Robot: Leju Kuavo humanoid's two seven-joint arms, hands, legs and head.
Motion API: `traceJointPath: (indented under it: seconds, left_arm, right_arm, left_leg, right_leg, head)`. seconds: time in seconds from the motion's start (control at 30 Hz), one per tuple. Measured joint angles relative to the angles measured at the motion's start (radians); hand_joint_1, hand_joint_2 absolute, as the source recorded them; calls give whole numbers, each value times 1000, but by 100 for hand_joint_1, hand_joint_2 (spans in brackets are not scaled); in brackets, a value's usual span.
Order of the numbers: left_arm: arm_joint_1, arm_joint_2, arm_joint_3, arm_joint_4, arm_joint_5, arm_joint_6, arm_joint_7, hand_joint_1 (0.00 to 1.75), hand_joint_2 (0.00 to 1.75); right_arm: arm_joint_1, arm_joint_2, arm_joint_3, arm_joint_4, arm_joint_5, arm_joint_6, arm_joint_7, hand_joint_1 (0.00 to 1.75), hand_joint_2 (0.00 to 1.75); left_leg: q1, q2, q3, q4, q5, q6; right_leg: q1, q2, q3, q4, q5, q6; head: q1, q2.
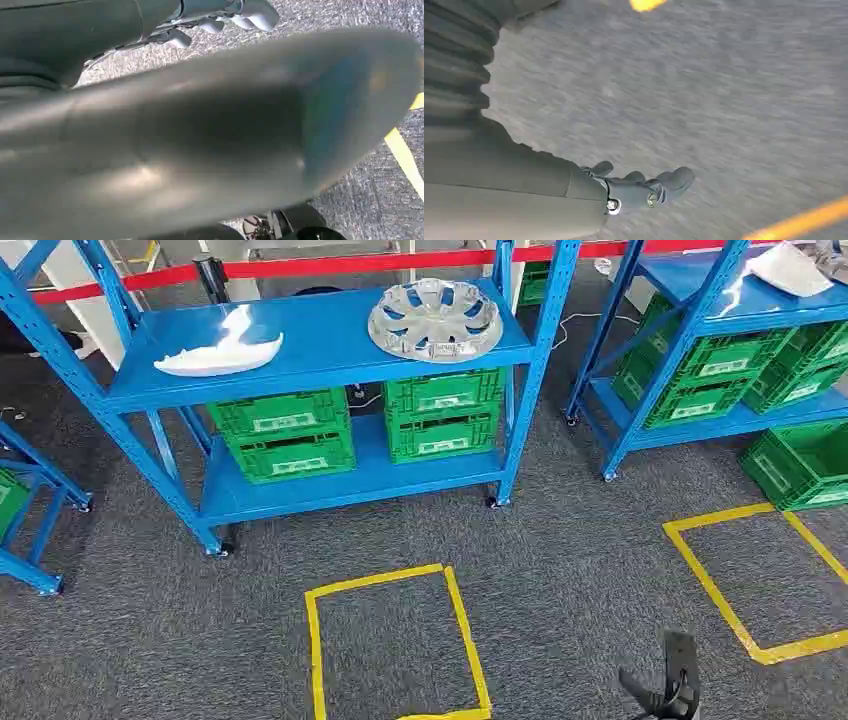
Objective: Take the parts from the cabinet and place them on the table.
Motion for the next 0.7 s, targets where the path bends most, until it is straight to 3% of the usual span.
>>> traceJointPath:
  seconds: [0.03, 0.07, 0.43, 0.7]
  left_arm:
    - [-3, -3, 17, 3, -16, 0, -1, 0, 0]
    - [-7, -6, 30, 6, -29, 0, -2, 0, 0]
    - [-33, -35, 147, 29, -152, 20, -26, 0, 0]
    - [-47, -48, 200, 40, -215, 61, -60, 0, 0]
  right_arm:
    - [-7, 2, 15, -17, 9, -16, -10, 0, 175]
    - [-13, 3, 30, -32, 17, -29, -17, 0, 0]
    - [-43, 32, 253, -232, 179, -187, -84, 0, 0]
    - [-42, 50, 448, -376, 337, -272, -94, 0, 0]
  left_leg:
    - [0, 0, 0, 0, 0, 0]
    - [0, 0, 0, 0, 0, 0]
    - [0, 0, 0, 0, 1, -1]
    - [0, 0, 0, 0, 1, -1]
  right_leg:
    - [0, 0, 0, 0, 0, 0]
    - [0, 0, 0, 0, 0, 0]
    - [0, -1, 1, 0, 0, 0]
    - [0, 0, 1, 0, 0, 0]
  head:
    - [0, 0]
    - [0, 0]
    - [0, 0]
    - [0, 0]
